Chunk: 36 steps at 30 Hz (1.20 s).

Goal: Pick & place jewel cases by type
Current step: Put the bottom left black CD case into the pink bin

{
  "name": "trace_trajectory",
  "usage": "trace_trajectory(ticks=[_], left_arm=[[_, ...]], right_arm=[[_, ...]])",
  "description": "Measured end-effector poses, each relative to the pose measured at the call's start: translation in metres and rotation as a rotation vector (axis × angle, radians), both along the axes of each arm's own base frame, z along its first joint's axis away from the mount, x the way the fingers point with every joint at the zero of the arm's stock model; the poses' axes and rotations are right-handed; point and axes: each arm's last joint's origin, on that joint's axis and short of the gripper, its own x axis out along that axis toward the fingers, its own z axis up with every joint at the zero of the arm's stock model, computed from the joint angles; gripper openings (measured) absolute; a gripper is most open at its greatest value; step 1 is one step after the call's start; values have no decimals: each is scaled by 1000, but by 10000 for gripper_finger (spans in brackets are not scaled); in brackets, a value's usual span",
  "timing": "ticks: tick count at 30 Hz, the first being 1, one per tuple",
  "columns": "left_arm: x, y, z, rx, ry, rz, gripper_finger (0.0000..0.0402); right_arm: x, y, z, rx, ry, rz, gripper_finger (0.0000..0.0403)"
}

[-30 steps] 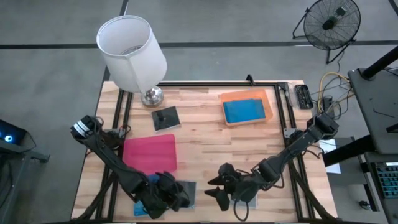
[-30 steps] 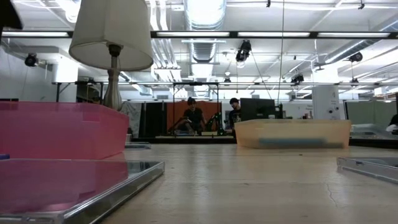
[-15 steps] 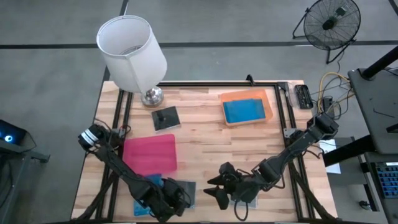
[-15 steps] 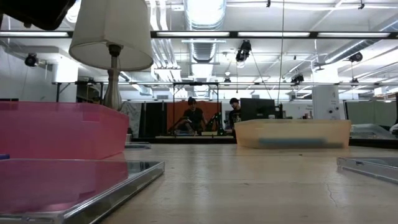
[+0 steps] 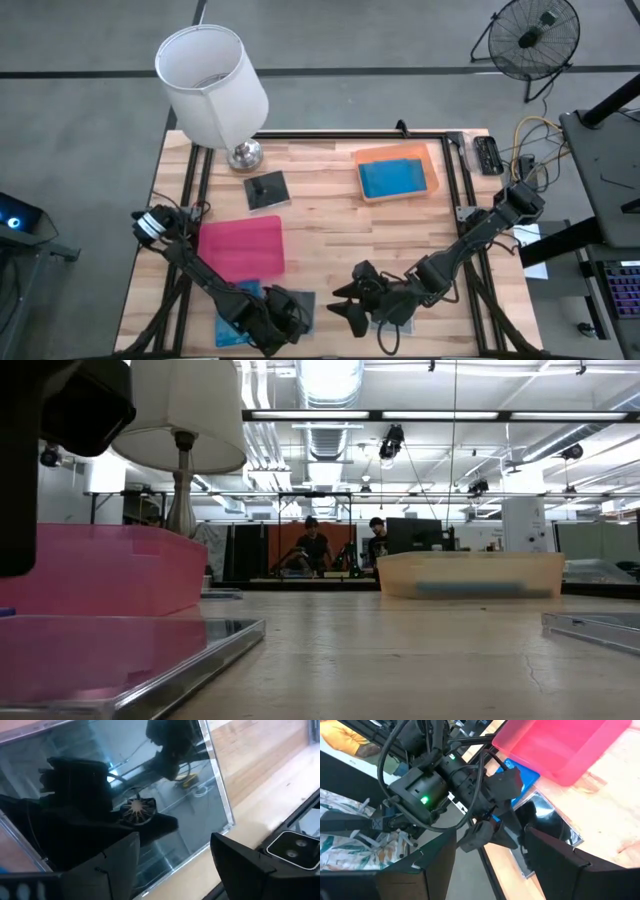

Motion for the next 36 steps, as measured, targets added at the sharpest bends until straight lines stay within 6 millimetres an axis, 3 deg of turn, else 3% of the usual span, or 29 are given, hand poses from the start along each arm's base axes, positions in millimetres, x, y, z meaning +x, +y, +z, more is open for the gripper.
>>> trace_trajectory(ticks=[9,23,30,36], left_arm=[[10,5,-3,-13,-16,25,229],[41,41,-2,18,-56,77,229],[53,57,-1,16,-58,80,229],[62,73,-1,24,-56,93,229]], right_arm=[[0,0,1,-9,-12,9,231],[-2,2,2,40,-14,-32,231],[-34,0,6,-73,66,-189,230],[-54,-12,12,-144,143,-217,230]])
